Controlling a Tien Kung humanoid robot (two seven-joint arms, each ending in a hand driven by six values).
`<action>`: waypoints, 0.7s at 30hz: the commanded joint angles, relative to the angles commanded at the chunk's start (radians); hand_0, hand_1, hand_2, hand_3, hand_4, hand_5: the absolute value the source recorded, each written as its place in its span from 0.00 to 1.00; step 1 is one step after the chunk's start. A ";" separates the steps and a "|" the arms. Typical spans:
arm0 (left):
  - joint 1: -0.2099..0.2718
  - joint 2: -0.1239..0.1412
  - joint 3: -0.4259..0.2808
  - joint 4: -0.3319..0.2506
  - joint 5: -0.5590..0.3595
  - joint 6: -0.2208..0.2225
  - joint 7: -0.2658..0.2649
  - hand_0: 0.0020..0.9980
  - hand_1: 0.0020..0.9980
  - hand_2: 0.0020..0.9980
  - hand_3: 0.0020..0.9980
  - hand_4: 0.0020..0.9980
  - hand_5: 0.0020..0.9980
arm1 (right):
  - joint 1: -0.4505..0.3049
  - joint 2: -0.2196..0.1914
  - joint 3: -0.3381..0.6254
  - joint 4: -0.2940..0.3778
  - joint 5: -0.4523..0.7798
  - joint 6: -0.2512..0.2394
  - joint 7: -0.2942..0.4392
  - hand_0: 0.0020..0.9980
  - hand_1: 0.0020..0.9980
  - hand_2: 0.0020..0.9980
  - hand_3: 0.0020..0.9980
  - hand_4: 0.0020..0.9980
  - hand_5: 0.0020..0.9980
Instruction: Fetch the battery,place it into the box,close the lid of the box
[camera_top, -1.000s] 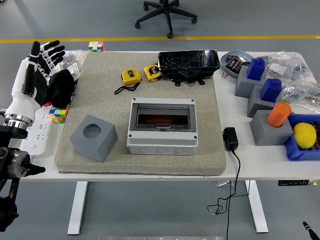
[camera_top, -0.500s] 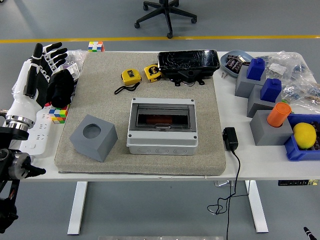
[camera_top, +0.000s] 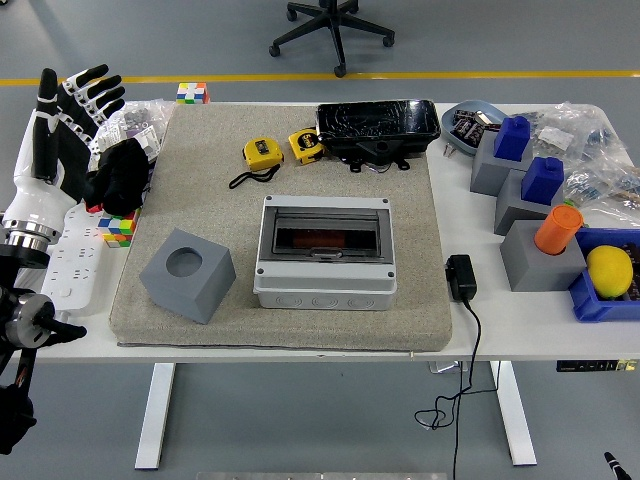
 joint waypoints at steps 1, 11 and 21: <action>0.001 -0.001 0.000 0.000 0.004 -0.001 0.002 0.85 0.85 0.80 0.78 1.00 1.00 | -0.001 0.001 0.002 0.000 -0.001 0.000 -0.001 0.84 0.81 0.79 0.83 1.00 1.00; 0.016 -0.004 0.008 0.001 -0.001 -0.002 0.003 0.81 0.83 0.78 0.77 1.00 1.00 | -0.008 0.002 -0.012 0.000 0.007 0.000 0.002 0.84 0.81 0.79 0.83 1.00 1.00; 0.015 -0.005 0.010 0.002 0.003 0.000 -0.006 0.84 0.83 0.78 0.80 1.00 1.00 | -0.011 -0.001 -0.007 0.000 0.004 -0.001 0.000 0.84 0.81 0.79 0.83 1.00 1.00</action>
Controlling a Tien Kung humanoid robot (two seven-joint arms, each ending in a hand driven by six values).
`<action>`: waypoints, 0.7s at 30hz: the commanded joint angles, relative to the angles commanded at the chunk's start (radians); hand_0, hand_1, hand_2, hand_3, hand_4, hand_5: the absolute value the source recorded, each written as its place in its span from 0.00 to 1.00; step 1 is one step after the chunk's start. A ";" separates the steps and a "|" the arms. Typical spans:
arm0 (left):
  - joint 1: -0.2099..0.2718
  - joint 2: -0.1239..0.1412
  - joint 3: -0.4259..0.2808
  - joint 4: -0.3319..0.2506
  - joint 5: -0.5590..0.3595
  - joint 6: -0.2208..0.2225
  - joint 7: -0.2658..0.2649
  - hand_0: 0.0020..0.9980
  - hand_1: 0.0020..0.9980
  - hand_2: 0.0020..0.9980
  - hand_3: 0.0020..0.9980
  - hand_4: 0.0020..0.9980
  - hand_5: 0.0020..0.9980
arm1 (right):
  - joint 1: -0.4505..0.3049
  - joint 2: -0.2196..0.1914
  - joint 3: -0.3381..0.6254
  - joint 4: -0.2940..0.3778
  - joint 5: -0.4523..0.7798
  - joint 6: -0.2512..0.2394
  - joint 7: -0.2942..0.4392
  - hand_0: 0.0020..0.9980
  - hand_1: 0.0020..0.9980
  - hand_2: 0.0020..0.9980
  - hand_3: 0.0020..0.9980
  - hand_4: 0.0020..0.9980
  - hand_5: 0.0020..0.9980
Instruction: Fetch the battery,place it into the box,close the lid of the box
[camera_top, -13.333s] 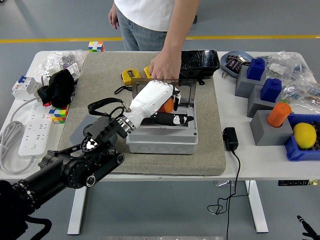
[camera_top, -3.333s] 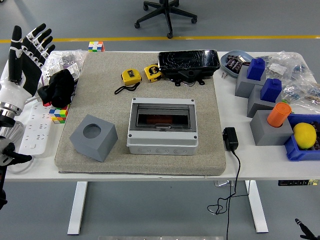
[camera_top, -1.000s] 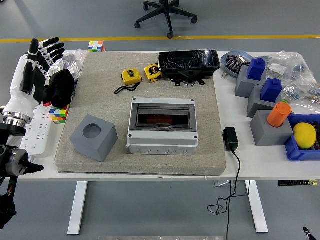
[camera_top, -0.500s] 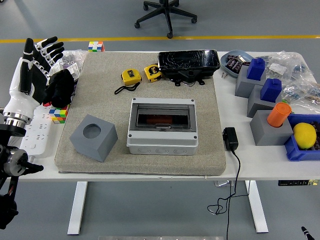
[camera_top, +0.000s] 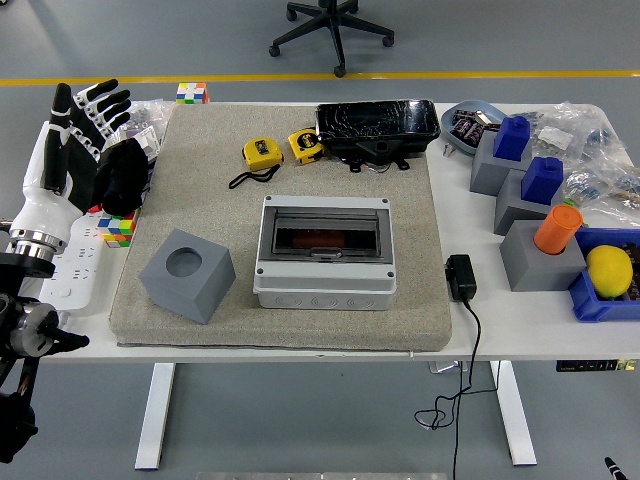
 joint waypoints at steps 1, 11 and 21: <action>0.000 0.000 0.001 0.000 0.002 0.002 -0.002 0.84 0.83 0.78 0.80 1.00 1.00 | 0.000 0.001 -0.001 0.000 0.002 0.000 0.001 0.84 0.81 0.79 0.83 1.00 1.00; -0.005 -0.003 0.000 -0.001 0.005 0.004 -0.009 0.84 0.83 0.79 0.79 1.00 1.00 | 0.006 0.005 0.000 0.000 0.004 -0.001 0.002 0.83 0.81 0.79 0.83 1.00 1.00; -0.003 -0.006 0.005 0.004 0.012 0.000 0.000 0.84 0.82 0.78 0.82 1.00 1.00 | 0.005 0.008 0.012 0.000 0.002 -0.002 0.003 0.83 0.81 0.79 0.83 1.00 1.00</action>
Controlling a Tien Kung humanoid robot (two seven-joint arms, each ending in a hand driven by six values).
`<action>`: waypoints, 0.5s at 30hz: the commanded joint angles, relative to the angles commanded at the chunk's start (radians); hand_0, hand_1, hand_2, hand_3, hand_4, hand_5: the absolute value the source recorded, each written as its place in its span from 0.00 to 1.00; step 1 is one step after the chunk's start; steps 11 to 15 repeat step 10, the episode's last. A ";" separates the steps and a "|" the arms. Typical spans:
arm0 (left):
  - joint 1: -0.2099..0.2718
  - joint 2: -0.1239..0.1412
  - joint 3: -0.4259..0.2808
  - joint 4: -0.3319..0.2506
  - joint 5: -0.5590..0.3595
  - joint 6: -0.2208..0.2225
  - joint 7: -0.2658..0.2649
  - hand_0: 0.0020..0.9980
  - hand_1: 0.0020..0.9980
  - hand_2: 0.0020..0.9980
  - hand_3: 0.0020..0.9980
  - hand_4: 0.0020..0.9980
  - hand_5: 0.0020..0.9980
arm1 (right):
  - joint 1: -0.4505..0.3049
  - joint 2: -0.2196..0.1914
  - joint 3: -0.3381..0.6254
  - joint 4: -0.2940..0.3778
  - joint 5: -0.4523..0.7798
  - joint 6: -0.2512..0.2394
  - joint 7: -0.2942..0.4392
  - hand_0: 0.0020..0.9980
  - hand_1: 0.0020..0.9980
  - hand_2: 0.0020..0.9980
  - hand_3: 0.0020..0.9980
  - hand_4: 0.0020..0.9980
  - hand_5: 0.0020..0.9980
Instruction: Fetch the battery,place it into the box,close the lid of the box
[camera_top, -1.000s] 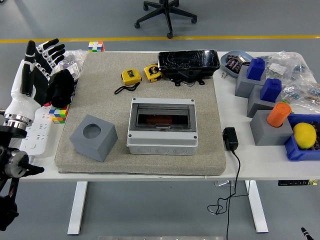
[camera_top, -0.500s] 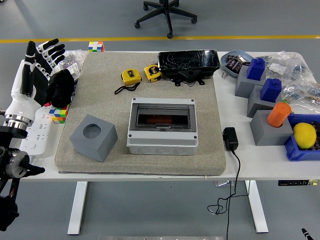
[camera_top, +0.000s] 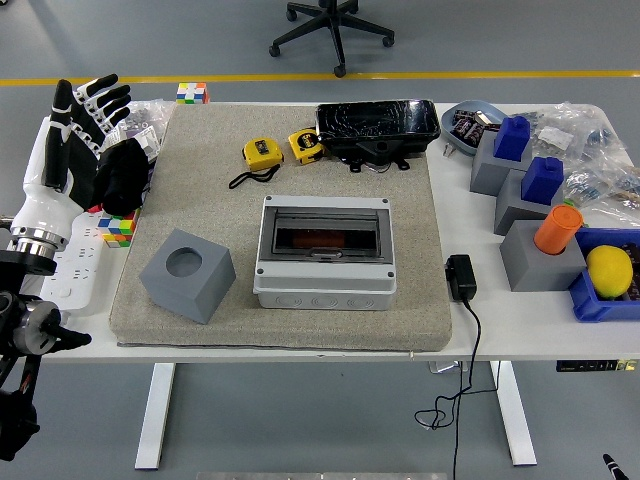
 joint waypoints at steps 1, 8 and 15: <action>0.001 -0.001 0.000 0.000 0.000 -0.001 0.001 0.84 0.82 0.78 0.82 1.00 1.00 | 0.000 0.001 -0.001 0.000 0.001 0.000 0.001 0.83 0.81 0.79 0.83 1.00 1.00; 0.002 -0.001 0.002 0.004 0.002 -0.013 0.011 0.83 0.83 0.80 0.84 1.00 1.00 | 0.003 -0.001 0.003 0.000 0.003 -0.002 0.003 0.83 0.81 0.79 0.83 1.00 1.00; 0.003 0.000 0.004 0.005 0.006 -0.022 0.013 0.83 0.83 0.80 0.84 1.00 1.00 | 0.003 -0.001 0.007 0.000 -0.001 -0.002 0.003 0.83 0.81 0.79 0.83 1.00 1.00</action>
